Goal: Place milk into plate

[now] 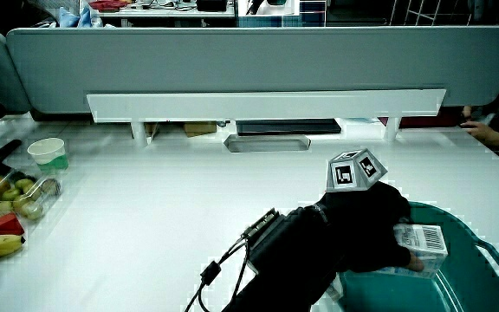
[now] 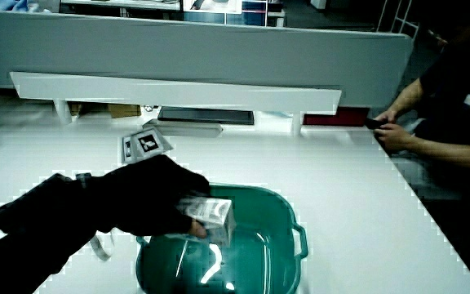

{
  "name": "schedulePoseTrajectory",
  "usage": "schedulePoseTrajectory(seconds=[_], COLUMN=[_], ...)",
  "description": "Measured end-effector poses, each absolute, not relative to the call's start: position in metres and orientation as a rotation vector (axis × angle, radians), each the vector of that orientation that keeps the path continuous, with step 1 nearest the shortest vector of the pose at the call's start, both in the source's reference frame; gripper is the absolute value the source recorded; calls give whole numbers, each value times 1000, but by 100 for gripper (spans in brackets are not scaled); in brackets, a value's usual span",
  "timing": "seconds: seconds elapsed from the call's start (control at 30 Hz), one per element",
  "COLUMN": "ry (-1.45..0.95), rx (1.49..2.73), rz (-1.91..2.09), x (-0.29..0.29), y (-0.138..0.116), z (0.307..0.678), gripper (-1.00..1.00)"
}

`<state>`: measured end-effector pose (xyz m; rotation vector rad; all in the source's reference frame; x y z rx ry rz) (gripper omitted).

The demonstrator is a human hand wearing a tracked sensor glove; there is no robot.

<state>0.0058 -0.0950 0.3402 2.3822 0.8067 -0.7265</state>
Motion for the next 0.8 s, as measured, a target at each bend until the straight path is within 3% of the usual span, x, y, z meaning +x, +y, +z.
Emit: schedulePoseTrajectory(seconds=[0.27, 0.5, 0.57, 0.8], ry=[870, 868, 822, 782], rx=[2382, 2280, 2267, 2228], rz=[-687, -682, -624, -600], x=[25, 44, 44, 46], y=[-89, -81, -76, -74], z=[379, 407, 393, 407], gripper=[0, 0, 0, 0])
